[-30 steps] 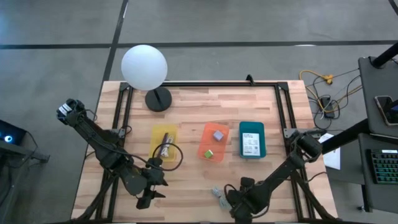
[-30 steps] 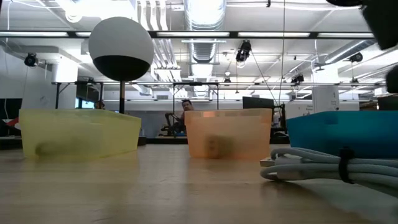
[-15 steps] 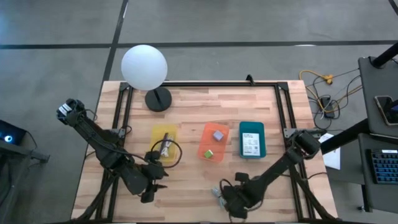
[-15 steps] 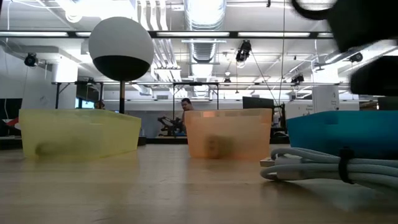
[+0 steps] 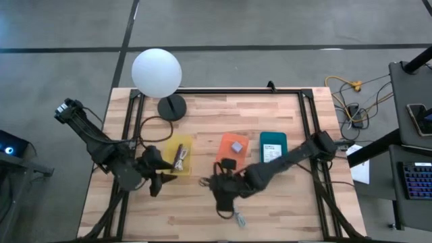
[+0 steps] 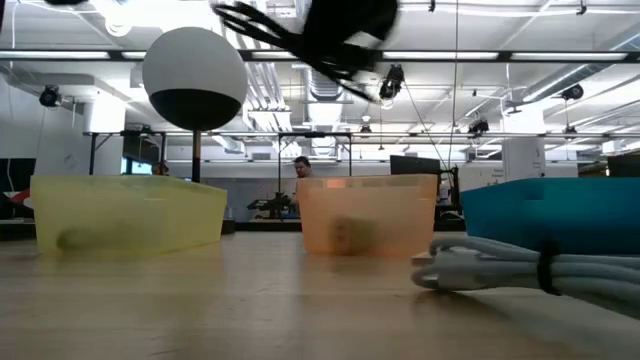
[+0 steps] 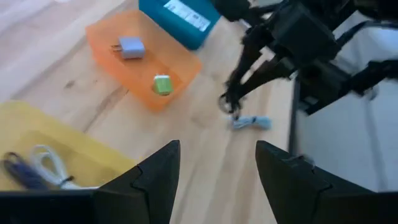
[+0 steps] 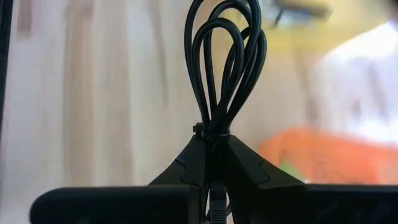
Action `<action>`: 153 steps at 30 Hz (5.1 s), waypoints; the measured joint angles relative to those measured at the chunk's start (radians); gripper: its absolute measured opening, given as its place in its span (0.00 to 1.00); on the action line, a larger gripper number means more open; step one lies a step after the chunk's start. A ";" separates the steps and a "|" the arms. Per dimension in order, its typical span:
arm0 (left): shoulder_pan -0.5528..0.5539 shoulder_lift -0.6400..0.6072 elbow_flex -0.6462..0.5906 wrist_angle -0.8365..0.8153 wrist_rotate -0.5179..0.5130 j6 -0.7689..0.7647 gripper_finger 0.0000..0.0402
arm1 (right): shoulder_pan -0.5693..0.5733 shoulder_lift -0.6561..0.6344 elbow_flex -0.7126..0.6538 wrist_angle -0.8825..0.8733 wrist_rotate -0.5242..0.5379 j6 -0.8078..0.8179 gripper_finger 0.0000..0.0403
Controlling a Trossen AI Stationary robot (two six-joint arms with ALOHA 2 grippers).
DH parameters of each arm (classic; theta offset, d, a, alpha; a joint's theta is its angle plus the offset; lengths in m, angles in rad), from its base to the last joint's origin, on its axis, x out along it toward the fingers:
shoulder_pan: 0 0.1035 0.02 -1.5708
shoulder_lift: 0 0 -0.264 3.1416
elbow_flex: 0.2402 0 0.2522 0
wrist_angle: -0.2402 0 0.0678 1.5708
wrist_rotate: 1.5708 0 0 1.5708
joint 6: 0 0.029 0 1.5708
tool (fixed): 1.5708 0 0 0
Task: Pick and place items into bin
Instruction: Put the black charger cable into the yellow bin, then put the blue charger cable into the yellow bin
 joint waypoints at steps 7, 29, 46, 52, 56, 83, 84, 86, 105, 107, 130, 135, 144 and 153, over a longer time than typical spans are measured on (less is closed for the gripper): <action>0.031 -0.140 -0.267 0.389 0.005 -0.029 0.48 | -0.076 0.088 0.194 0.013 0.037 -0.127 0.06; 0.143 -0.113 -0.484 0.734 0.063 -0.024 0.48 | -0.123 0.221 0.417 -0.029 0.026 -0.177 0.06; 0.191 -0.094 -0.403 0.203 -0.090 0.032 0.04 | -0.112 0.222 0.415 -0.276 -0.016 0.011 0.45; 0.191 0.013 -0.277 -0.047 -0.171 0.231 0.04 | -0.083 0.222 0.413 -0.351 0.053 0.053 0.56; 0.185 0.209 -0.207 -0.179 -0.184 0.363 0.03 | -0.086 0.223 0.412 -0.353 0.058 0.099 0.60; 0.072 0.193 -0.058 -0.094 0.169 0.177 0.34 | 0.158 0.223 0.324 -0.426 -0.301 0.152 0.60; 0.069 0.156 -0.058 -0.072 0.190 0.159 0.34 | 0.165 0.223 0.297 -0.397 -0.315 0.188 0.60; 0.051 0.090 -0.058 0.001 0.208 0.134 0.34 | 0.171 0.223 0.232 -0.324 -0.339 0.283 0.60; -0.080 0.095 -0.057 0.277 0.201 0.130 0.34 | 0.207 0.224 -0.020 -0.038 -0.330 0.799 0.60; -0.080 0.106 -0.055 0.280 0.200 0.131 0.34 | 0.210 0.224 -0.017 -0.040 -0.317 0.815 0.59; -0.080 0.112 -0.054 0.272 0.199 0.167 0.34 | 0.105 0.222 -0.082 -0.017 -0.335 0.781 0.33; -0.081 0.112 -0.054 0.223 0.167 0.167 0.34 | 0.094 0.222 -0.082 -0.008 -0.291 0.752 0.06; -0.200 0.051 -0.054 0.112 -0.253 -0.047 0.34 | -0.030 0.111 0.006 0.247 0.045 0.660 0.03; -0.297 0.036 -0.173 -0.076 -0.511 -0.651 0.34 | -0.197 0.042 0.049 0.641 0.034 0.339 0.03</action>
